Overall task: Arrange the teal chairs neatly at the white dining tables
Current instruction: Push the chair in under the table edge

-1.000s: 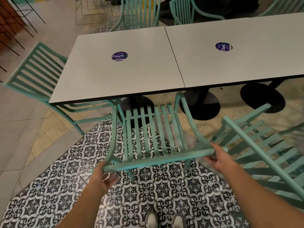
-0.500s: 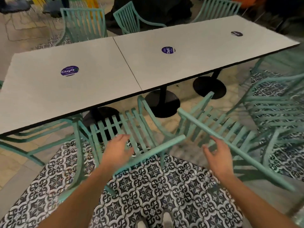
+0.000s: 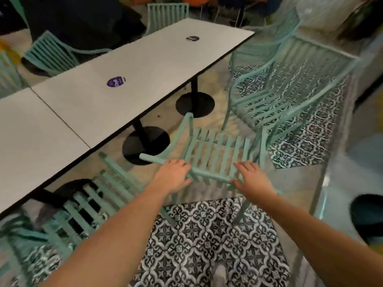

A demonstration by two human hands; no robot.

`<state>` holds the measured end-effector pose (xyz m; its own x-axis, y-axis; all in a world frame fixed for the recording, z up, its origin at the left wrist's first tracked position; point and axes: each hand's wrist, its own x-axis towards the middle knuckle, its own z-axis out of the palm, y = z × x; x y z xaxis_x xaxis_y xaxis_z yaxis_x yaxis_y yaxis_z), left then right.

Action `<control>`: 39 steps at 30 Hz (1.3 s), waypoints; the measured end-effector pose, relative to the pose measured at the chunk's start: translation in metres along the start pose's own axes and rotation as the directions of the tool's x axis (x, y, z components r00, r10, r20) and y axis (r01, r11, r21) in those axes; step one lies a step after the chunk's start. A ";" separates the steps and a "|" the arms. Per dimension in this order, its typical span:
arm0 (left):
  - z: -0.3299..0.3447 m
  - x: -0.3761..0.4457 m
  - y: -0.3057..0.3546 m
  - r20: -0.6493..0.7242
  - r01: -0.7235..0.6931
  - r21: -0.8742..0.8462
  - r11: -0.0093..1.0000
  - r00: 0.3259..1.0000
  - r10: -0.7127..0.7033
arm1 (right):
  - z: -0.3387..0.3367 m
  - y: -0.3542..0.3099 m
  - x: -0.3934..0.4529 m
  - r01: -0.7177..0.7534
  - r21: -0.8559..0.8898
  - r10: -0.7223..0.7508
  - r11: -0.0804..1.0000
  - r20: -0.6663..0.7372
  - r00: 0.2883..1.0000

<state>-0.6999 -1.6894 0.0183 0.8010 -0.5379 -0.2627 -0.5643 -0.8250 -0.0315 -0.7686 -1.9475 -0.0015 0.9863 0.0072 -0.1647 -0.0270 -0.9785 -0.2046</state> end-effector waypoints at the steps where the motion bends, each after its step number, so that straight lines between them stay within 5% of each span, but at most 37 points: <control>1: 0.002 0.007 -0.001 0.026 -0.001 0.017 1.000 1.000 0.001 | 0.005 0.003 0.001 0.014 -0.009 -0.014 1.000 0.023 1.000; 7: 0.012 0.036 -0.015 0.173 0.002 0.110 0.994 0.985 -0.021 | 0.043 0.020 0.006 -0.026 0.026 0.021 0.999 0.182 0.983; 13: 0.022 0.057 -0.035 0.277 0.046 0.081 0.996 0.959 -0.067 | 0.053 0.023 0.015 -0.039 -0.041 0.046 0.998 0.188 0.981; 25: 0.033 0.075 -0.016 0.200 0.041 0.068 0.997 0.978 -0.053 | 0.021 0.061 0.039 -0.054 -0.062 0.069 0.997 0.267 0.961; 39: 0.019 0.108 0.081 0.183 0.333 -0.081 0.939 0.931 -0.315 | -0.027 0.175 0.124 0.268 -0.132 -0.205 0.954 0.363 0.909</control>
<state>-0.6625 -1.8111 -0.0307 0.8870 -0.2098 -0.4113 -0.2470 -0.9682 -0.0387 -0.6464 -2.1236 -0.0318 0.8429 0.2821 -0.4581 0.2601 -0.9591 -0.1120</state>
